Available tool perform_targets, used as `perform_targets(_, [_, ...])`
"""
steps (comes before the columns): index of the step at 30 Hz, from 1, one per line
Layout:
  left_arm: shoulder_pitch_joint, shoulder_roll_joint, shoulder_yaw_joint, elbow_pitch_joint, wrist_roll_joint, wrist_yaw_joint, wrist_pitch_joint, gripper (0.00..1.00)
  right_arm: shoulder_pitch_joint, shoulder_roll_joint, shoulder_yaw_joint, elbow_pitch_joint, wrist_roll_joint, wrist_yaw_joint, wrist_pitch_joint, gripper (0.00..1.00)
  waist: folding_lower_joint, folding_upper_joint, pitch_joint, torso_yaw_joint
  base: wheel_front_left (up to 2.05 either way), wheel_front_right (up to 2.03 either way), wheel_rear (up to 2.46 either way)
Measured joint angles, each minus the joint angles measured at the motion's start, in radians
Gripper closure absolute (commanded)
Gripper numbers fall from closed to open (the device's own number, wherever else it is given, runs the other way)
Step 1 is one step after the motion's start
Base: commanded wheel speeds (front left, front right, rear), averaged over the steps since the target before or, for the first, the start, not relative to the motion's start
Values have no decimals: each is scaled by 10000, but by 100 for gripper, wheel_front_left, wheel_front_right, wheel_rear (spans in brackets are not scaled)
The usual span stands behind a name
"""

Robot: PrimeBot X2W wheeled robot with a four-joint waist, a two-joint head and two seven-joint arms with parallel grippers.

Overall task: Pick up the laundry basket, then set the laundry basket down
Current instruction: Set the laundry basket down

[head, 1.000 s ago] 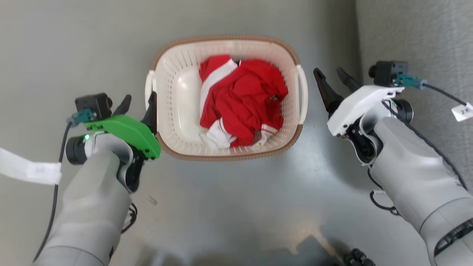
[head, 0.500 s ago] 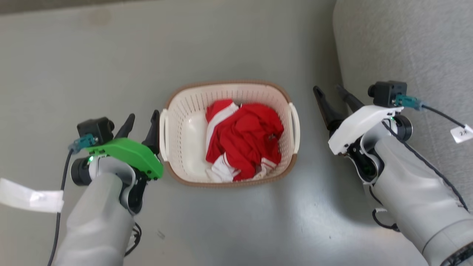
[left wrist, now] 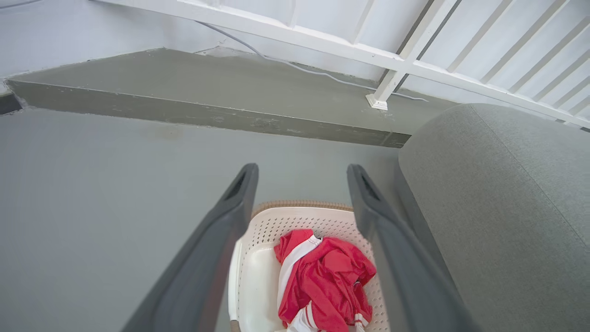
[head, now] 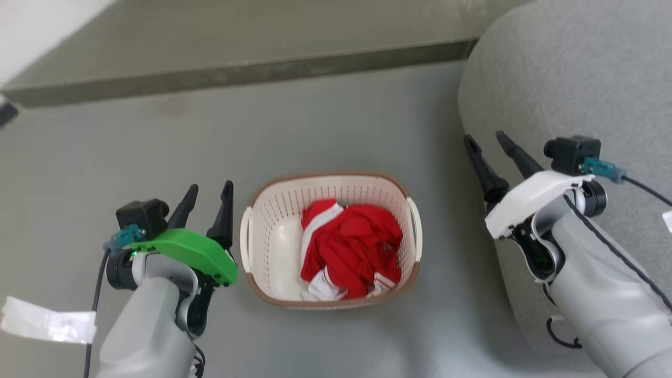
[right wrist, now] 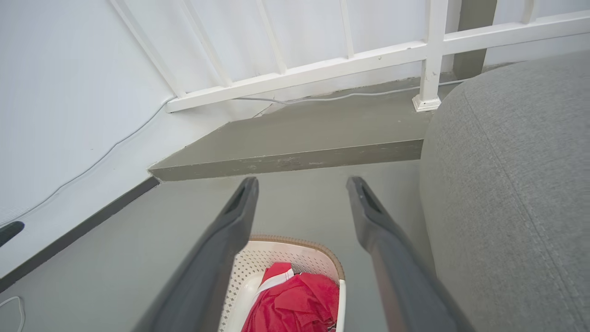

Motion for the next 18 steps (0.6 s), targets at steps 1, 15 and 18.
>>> perform_targets(1, [94, 0, 31, -123, 67, 0, 0, 0, 114, 2, -84, -130, -59, -2, 0, 0, 0, 0, -122, 7, 0, 0, 0])
perform_targets(15, [1174, -10, 825, -1684, 725, 0, 0, 0, 1414, 96, -953, -1733, -849, -194, 0, 0, 0, 0, -1497, 53, 0, 0, 0])
perform_targets(18, [1338, -12, 936, -2015, 807, 0, -2, 0, 1679, 13, -1198, -2052, -1078, -359, -2, 0, 0, 0, -1598, 55, 0, 0, 0])
